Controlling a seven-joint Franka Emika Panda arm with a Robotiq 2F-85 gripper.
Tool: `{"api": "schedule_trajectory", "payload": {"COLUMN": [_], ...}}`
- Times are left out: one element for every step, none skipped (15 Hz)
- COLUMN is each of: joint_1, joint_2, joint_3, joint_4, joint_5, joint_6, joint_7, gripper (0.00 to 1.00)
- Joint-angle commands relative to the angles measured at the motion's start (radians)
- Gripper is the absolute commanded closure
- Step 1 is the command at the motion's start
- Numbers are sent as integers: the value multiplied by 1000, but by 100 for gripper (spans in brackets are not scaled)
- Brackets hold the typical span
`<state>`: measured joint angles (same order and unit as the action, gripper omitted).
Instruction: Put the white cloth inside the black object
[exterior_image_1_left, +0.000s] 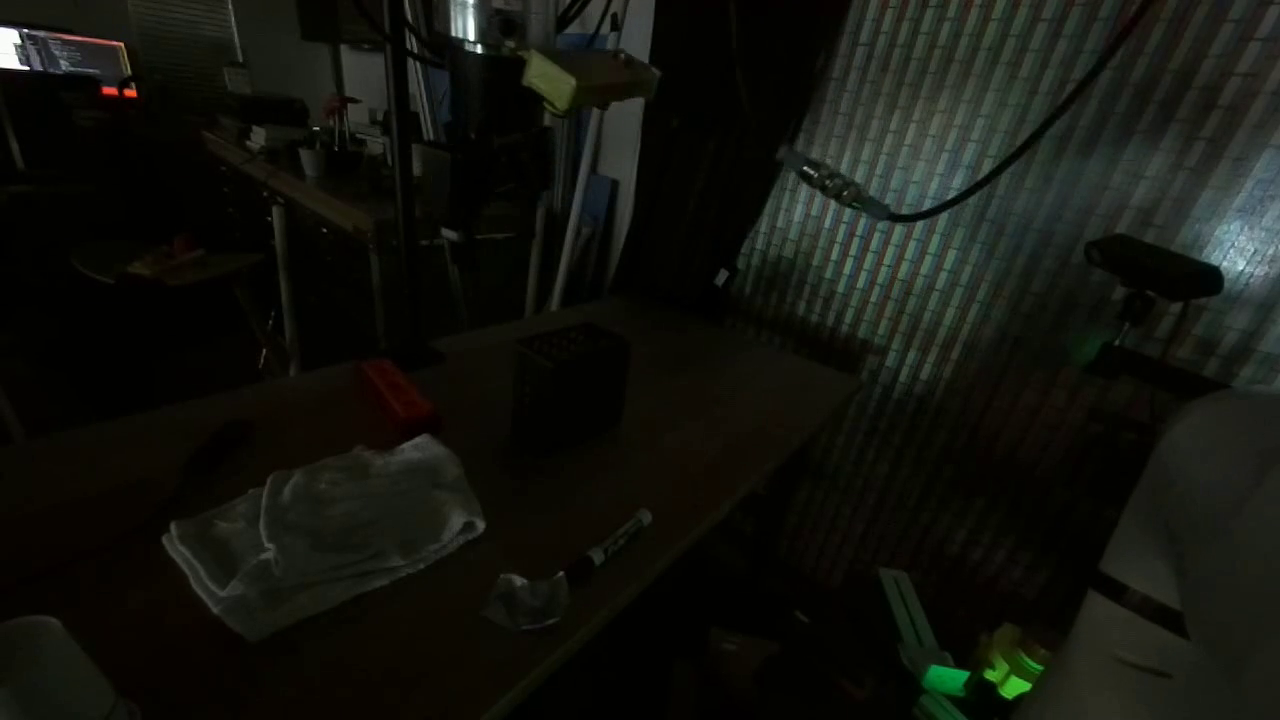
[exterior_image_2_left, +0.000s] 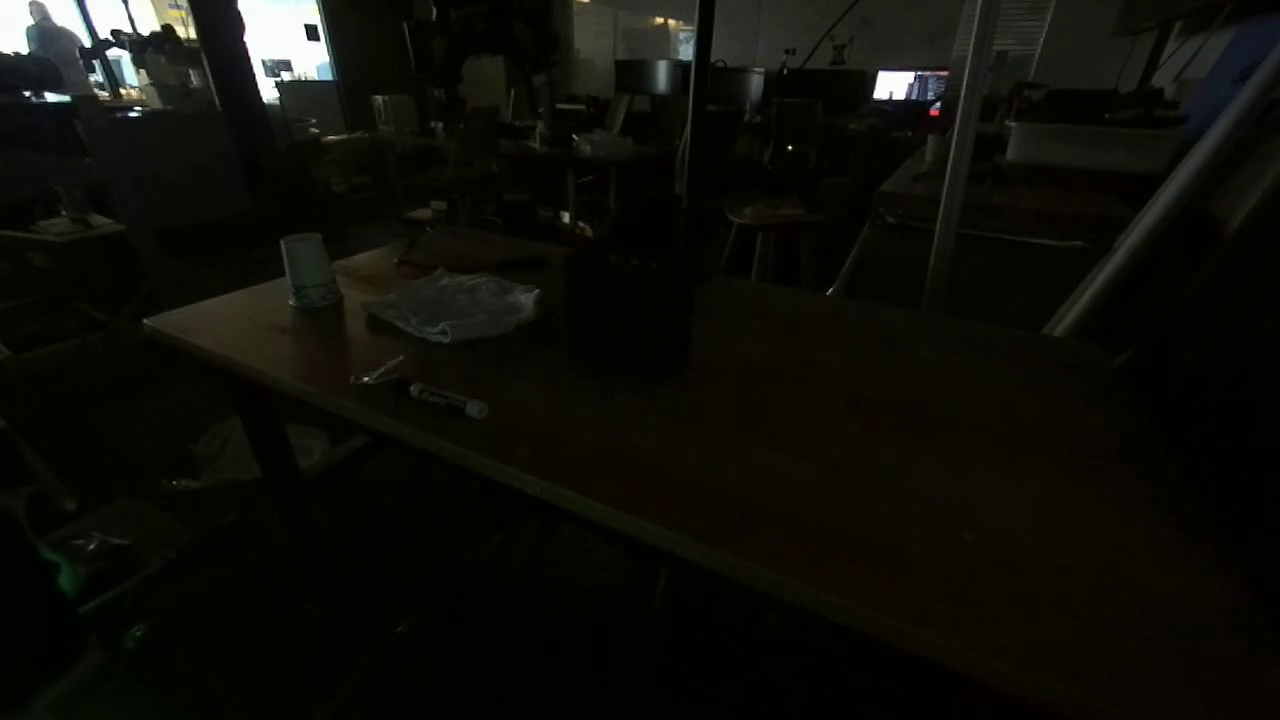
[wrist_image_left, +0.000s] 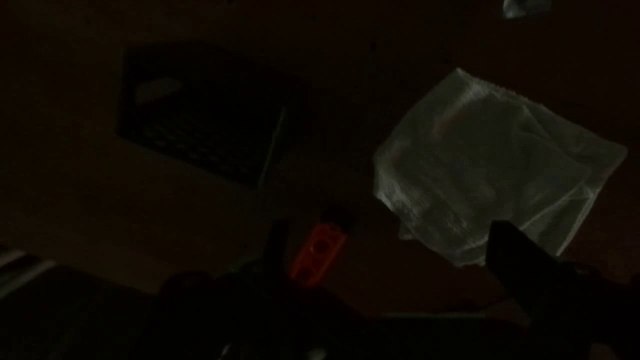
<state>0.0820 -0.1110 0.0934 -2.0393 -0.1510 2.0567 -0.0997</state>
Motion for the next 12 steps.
{"api": "schedule_trajectory", "payload": {"joint_1": [28, 36, 44, 51, 59, 67, 75, 82, 90, 96, 104, 113], "joint_2": [123, 156, 179, 211, 237, 266, 297, 317, 348, 370, 394, 423], "joint_3": [28, 36, 41, 46, 50, 53, 56, 58, 60, 62, 63, 63], "joint_4": [123, 139, 147, 158, 159, 160, 160, 155, 153, 146, 140, 137], "joint_5": [-26, -33, -38, -48, -56, -60, -65, -63, -62, -58, -59, -65], "joint_6": [79, 99, 115, 134, 149, 161, 175, 184, 202, 216, 233, 250], "joint_7": [-18, -12, -11, -5, -4, 0, 5, 2, 4, 1, 1, 8], "gripper": [0, 0, 0, 0, 0, 0, 0, 0, 0, 0, 0, 0]}}
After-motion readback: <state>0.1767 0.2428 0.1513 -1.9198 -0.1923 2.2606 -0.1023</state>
